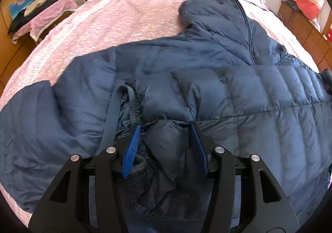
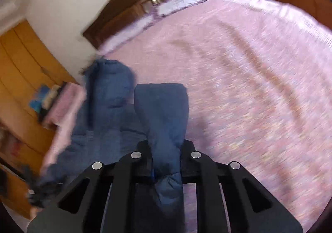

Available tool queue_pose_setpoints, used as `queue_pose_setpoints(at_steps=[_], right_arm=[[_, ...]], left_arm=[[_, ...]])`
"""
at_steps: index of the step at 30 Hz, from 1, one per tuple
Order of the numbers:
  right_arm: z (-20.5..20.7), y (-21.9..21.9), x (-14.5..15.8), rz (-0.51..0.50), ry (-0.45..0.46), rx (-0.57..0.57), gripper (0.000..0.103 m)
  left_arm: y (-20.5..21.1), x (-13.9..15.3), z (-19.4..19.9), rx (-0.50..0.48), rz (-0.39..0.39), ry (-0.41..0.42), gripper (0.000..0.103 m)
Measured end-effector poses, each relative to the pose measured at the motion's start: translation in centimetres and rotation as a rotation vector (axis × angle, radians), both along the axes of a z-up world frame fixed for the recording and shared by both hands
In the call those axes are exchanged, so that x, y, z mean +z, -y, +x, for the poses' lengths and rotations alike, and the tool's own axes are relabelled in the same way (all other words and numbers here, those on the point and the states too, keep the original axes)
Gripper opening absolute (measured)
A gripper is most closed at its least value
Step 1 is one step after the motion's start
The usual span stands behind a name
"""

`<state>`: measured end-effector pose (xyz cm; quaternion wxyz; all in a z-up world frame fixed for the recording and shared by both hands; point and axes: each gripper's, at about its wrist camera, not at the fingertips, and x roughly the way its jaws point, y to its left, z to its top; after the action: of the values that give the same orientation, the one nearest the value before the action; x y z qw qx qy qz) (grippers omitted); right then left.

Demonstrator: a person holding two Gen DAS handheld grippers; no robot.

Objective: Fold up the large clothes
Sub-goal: 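Lay the held sleeve across the jacket front and open the left gripper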

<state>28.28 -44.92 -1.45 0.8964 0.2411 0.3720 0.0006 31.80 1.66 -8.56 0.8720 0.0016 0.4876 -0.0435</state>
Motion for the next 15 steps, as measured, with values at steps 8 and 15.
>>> queue_pose_setpoints(at_steps=[8,15], right_arm=[[1.9,-1.0,-5.9,-0.149,-0.126,-0.024,0.028],[-2.0,-2.6,-0.5,-0.375,-0.093,-0.006,0.059]], left_arm=[[1.2,-1.4,0.3,-0.006,0.076,0.004,0.059],[0.4,1.8,-2.3,-0.043,0.071,0.038,0.074]])
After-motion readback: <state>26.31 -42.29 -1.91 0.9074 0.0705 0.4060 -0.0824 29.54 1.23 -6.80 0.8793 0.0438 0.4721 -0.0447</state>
